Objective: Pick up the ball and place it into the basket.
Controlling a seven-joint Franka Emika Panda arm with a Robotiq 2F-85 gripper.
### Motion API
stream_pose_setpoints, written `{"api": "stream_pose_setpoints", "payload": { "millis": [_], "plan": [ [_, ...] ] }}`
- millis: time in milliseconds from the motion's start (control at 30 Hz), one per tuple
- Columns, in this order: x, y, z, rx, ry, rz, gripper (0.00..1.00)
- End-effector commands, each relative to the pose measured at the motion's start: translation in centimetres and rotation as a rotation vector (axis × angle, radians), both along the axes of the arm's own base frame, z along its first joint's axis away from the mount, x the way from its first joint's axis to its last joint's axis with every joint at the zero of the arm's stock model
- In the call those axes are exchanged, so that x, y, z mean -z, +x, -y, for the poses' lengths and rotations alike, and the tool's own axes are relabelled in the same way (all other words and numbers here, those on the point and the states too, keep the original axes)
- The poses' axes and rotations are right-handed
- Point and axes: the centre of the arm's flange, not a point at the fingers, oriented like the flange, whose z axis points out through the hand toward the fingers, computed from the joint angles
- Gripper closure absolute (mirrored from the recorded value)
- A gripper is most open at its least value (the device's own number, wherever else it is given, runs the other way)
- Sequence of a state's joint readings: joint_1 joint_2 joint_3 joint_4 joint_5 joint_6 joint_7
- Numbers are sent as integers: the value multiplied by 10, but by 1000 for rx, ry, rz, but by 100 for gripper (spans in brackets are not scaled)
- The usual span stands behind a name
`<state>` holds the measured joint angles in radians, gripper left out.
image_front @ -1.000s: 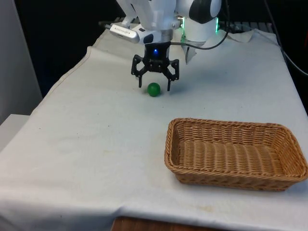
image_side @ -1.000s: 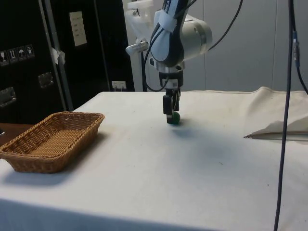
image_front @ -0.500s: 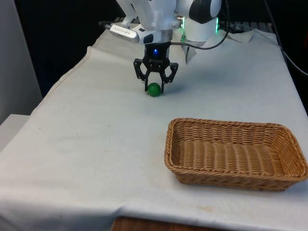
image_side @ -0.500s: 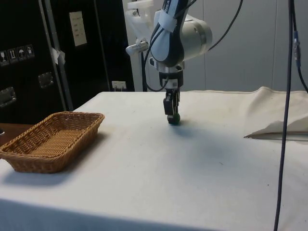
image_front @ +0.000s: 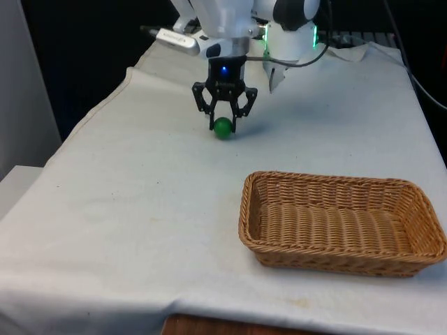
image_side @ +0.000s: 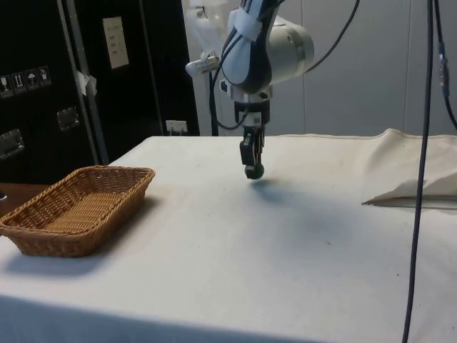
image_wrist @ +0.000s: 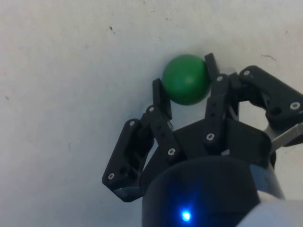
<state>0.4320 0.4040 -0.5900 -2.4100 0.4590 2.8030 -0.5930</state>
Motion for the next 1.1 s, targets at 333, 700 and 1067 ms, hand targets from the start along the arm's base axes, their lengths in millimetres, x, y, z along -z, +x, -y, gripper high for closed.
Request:
{"api": "stream_pose_setpoints", "payload": {
  "millis": [333,700,1067],
  "plan": [
    [-32,3,8,-9,23,18,100],
    [-66,7,12,-22,53,48,100],
    [-96,10,14,-35,79,77,100]
  ]
}}
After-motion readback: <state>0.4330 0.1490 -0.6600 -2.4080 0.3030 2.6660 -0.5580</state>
